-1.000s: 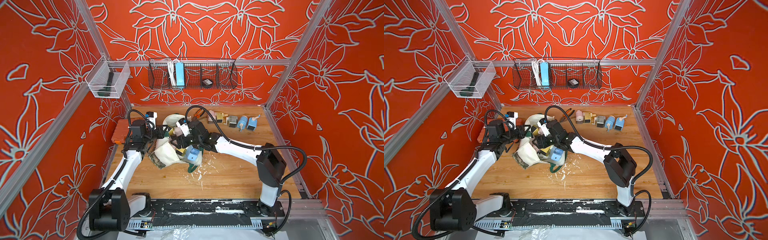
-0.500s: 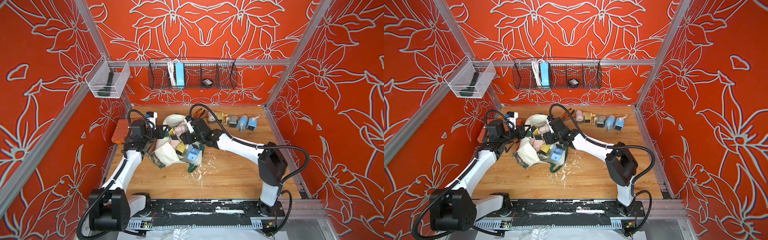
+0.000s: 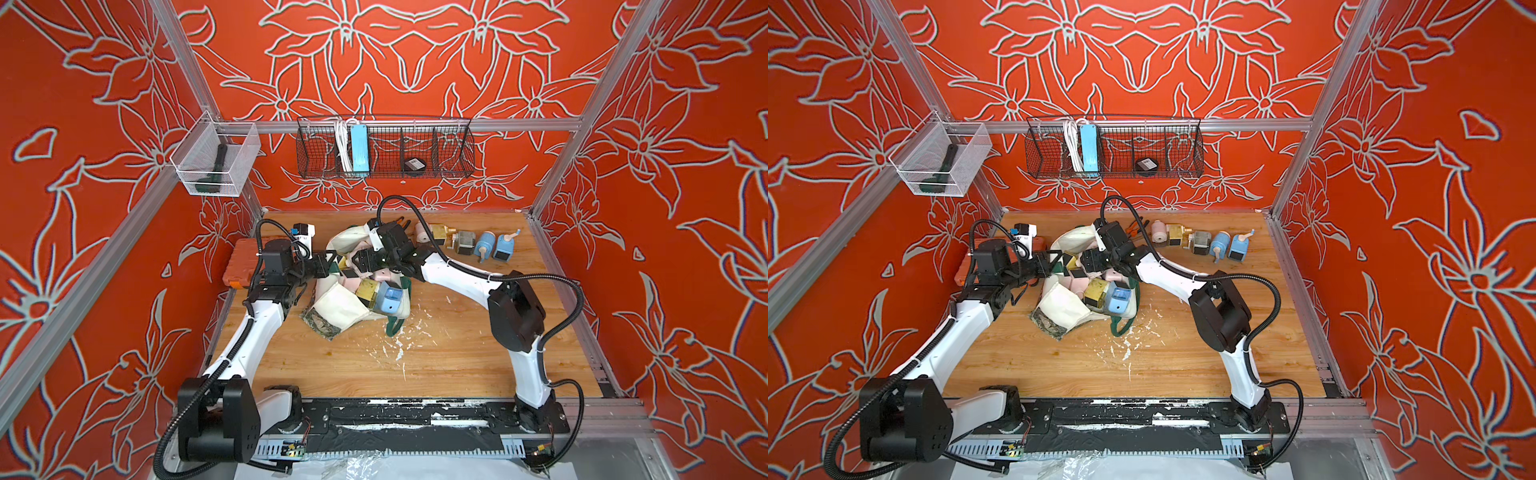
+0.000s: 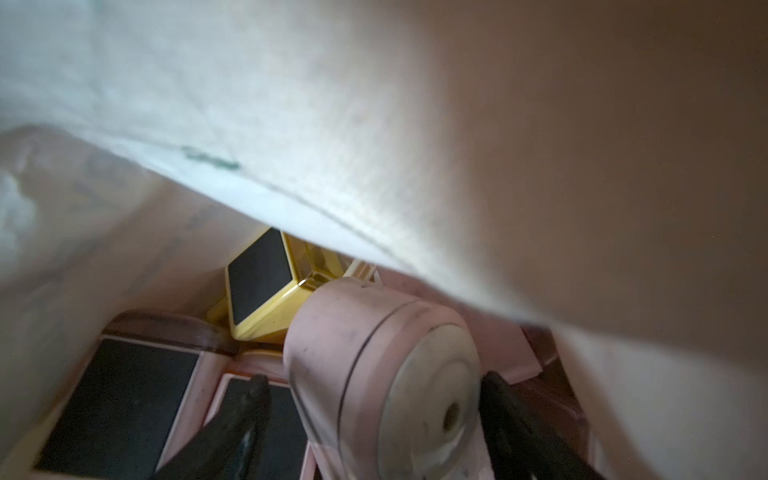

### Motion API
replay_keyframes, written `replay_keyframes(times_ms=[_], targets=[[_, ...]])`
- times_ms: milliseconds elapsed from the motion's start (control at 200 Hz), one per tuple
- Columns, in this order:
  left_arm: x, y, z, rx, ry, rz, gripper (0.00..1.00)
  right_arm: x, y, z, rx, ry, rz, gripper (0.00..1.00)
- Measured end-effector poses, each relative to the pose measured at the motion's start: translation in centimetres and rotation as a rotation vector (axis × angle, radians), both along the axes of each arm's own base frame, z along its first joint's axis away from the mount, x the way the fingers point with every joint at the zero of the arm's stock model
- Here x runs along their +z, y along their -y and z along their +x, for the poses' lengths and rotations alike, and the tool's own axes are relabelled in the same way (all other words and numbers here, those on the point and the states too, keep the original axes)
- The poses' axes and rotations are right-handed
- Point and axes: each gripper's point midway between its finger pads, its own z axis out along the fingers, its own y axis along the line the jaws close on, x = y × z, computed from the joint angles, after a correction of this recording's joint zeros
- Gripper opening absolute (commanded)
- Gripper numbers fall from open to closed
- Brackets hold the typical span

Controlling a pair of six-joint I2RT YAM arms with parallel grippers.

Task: Take out the pencil sharpeners from the tote bags
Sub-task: Pick up the pencil sharpener from the canvas bag.

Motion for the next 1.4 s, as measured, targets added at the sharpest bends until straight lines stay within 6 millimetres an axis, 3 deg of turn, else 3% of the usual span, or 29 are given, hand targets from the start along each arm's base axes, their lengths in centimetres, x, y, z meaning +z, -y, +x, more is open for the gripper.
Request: replay_keyframes(times_ms=[250, 571, 796, 971, 1211, 1396], targets=[[-0.1, -0.1, 0.0, 0.006, -0.001, 0.003, 0.0, 0.2, -0.3, -0.8, 0.109, 0.002, 0.055, 0.76], [-0.2, -0.3, 0.1, 0.018, -0.006, 0.007, 0.0, -0.1, 0.6, -4.2, 0.256, -0.019, 0.113, 0.73], [-0.1, -0.2, 0.1, 0.012, -0.005, 0.005, 0.0, -0.8, 1.0, -3.5, 0.183, 0.001, 0.056, 0.79], [-0.1, -0.1, 0.0, 0.008, -0.005, 0.004, 0.0, -1.5, 0.7, -1.6, 0.078, 0.013, -0.02, 0.81], [-0.3, -0.5, 0.2, 0.031, -0.01, 0.013, 0.0, -1.9, -1.5, -0.4, 0.133, -0.04, 0.065, 0.75], [-0.4, -0.6, 0.2, 0.034, -0.014, 0.014, 0.0, -1.8, -1.6, -0.8, 0.206, -0.053, 0.16, 0.68]])
